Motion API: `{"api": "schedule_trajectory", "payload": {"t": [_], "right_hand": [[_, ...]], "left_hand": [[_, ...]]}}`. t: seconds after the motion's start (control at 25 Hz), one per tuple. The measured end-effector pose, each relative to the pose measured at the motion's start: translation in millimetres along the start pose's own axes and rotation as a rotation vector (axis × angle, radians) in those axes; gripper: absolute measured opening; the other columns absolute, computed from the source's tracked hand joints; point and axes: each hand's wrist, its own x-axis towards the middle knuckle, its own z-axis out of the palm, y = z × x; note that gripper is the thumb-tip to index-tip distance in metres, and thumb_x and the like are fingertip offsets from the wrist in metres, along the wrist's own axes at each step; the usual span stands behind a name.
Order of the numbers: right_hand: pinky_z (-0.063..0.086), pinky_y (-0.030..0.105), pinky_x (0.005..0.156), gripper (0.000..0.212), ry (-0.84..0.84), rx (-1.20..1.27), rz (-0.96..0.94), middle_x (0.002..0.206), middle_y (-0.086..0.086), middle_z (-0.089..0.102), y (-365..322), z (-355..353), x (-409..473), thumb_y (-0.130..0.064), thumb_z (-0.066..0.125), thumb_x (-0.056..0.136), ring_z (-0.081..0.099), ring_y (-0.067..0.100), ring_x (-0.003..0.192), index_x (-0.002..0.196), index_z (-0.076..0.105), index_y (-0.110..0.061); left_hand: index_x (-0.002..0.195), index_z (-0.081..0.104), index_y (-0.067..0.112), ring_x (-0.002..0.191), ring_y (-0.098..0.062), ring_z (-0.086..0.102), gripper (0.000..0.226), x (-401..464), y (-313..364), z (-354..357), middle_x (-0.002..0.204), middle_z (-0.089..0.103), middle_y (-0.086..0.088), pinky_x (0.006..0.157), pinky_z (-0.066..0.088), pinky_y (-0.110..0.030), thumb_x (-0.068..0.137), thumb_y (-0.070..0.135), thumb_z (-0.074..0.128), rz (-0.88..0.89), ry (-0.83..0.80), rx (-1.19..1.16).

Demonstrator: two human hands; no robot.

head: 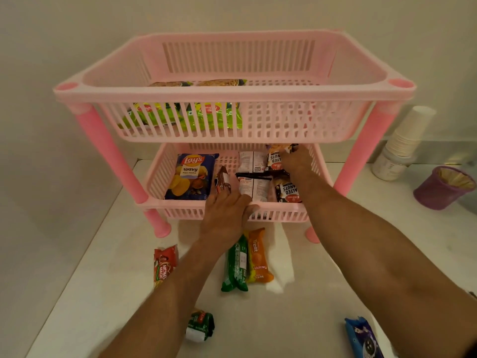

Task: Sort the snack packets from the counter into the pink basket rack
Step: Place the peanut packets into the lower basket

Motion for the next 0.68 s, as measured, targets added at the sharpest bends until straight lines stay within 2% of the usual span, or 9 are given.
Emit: {"api": "schedule_trajectory", "payload": {"t": [0.08,0.24,0.4,0.48,0.56,0.68], "right_hand": [[0.053,0.035,0.088,0.039,0.014,-0.051,-0.006,0.123,0.011,0.066,-1.4,1.9,5.1,-0.030,0.063,0.092,0.063,0.029,0.108,0.125,0.059,-0.009],[0.044,0.028,0.076,0.037,0.030,-0.203,-0.038,0.121,0.014,0.066,2.9,3.4,12.9,-0.027,0.063,0.092,0.064,0.031,0.107,0.123,0.060,-0.007],[0.047,0.030,0.078,0.035,0.010,-0.290,-0.037,0.121,0.016,0.065,5.6,2.1,13.9,-0.025,0.064,0.092,0.063,0.032,0.109,0.119,0.059,-0.003],[0.045,0.029,0.074,0.029,0.033,-0.397,-0.105,0.118,0.017,0.066,4.4,1.9,10.0,-0.022,0.062,0.093,0.063,0.031,0.107,0.114,0.060,-0.002],[0.047,0.031,0.080,0.023,0.067,-0.561,-0.245,0.117,0.018,0.065,0.7,2.7,4.0,-0.016,0.057,0.095,0.062,0.032,0.107,0.109,0.062,0.000],[0.050,0.033,0.079,0.022,-0.048,-0.675,-0.398,0.114,0.014,0.065,-4.5,4.0,-4.1,-0.011,0.056,0.093,0.063,0.030,0.103,0.112,0.065,-0.005]], "left_hand": [[0.093,0.066,0.020,0.093,-0.028,0.060,0.041,-0.8,0.0,2.0,0.120,0.066,-0.007,0.084,0.041,-0.044,0.096,0.044,0.032,0.009,0.012,0.019],[0.091,0.064,0.021,0.089,-0.028,0.061,0.040,-1.2,-0.6,2.9,0.112,0.067,-0.005,0.084,0.038,-0.040,0.097,0.045,0.033,0.015,0.041,0.011],[0.094,0.064,0.022,0.096,-0.026,0.060,0.036,-0.9,-0.8,4.3,0.134,0.059,-0.009,0.087,0.041,-0.043,0.097,0.045,0.036,-0.001,0.010,0.046],[0.095,0.064,0.023,0.099,-0.026,0.059,0.036,-1.5,0.0,3.7,0.135,0.058,-0.008,0.088,0.041,-0.043,0.097,0.046,0.036,-0.013,-0.003,0.028],[0.098,0.064,0.023,0.104,-0.027,0.058,0.037,-1.4,0.3,3.3,0.138,0.055,-0.008,0.090,0.039,-0.043,0.097,0.046,0.035,-0.021,-0.026,0.012],[0.104,0.062,0.023,0.110,-0.028,0.053,0.039,-0.8,-0.4,3.6,0.145,0.048,-0.007,0.095,0.033,-0.043,0.098,0.046,0.031,-0.039,-0.083,0.009]]}}
